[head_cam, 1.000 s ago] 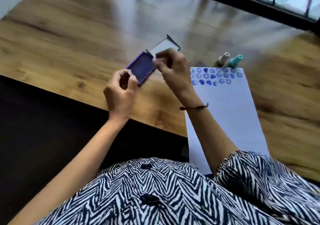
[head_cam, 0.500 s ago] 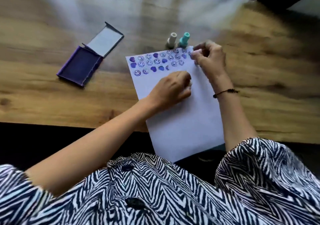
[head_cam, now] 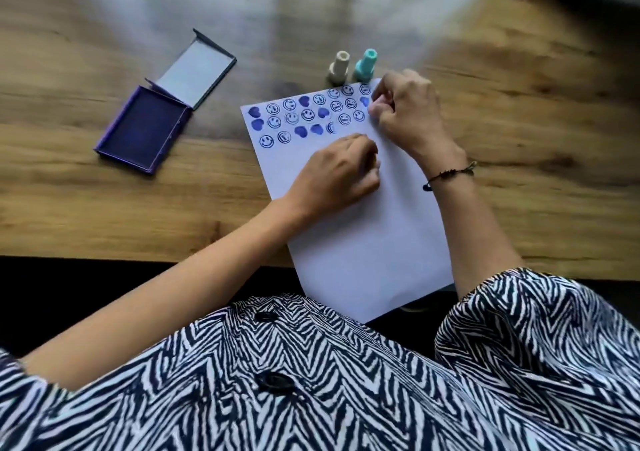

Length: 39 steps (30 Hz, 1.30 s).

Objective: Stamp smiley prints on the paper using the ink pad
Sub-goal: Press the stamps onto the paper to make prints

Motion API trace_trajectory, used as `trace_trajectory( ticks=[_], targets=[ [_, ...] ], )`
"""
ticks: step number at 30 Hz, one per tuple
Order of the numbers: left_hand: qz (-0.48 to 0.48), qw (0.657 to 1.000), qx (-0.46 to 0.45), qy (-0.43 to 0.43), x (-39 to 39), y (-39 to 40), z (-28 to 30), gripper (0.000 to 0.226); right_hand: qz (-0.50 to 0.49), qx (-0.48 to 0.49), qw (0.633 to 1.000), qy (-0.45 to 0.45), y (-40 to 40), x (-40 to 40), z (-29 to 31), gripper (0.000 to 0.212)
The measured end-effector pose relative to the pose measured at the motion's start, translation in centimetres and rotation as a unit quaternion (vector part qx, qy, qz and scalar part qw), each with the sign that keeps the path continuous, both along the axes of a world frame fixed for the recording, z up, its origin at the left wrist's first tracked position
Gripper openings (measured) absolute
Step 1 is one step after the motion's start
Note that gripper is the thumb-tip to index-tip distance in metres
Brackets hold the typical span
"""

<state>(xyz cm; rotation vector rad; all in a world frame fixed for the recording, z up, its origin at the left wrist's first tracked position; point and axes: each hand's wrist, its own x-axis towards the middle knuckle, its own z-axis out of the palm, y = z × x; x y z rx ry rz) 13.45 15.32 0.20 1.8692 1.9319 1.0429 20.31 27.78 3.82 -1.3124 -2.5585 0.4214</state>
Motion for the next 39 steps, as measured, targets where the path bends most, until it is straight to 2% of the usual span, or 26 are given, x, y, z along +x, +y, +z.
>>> trace_trajectory(
  ticks=[12,20,29,31,33,36,39],
  targets=[
    [-0.006,1.000,0.000,-0.006,0.0,0.1,0.0,0.024,0.026,0.071,0.994,-0.083,-0.9,-0.7,-0.1,0.018],
    [-0.015,1.000,-0.002,-0.008,0.0,0.1,0.1,0.022,0.034,0.099,0.990,-0.096,-1.3,-1.1,-0.3,0.020],
    [-0.011,1.000,0.006,-0.002,0.1,-0.1,0.3,0.023,0.041,0.063,0.995,-0.072,-0.9,-1.0,-0.3,0.018],
    [-0.012,1.000,0.008,-0.005,0.1,-0.1,0.4,0.024,0.024,0.021,0.999,-0.033,-0.1,-0.6,0.0,0.016],
    [-0.013,1.000,0.008,-0.013,0.1,-0.1,0.4,0.024,-0.050,-0.027,0.995,0.076,0.5,0.4,0.5,0.014],
    [-0.005,1.000,0.007,-0.024,0.0,-0.1,0.5,0.022,-0.157,-0.137,0.940,0.270,0.8,2.3,1.4,0.013],
    [-0.001,0.998,0.000,-0.055,-0.1,-0.1,0.5,0.022,-0.188,-0.232,0.896,0.329,0.3,3.2,1.6,0.021]
  ],
)
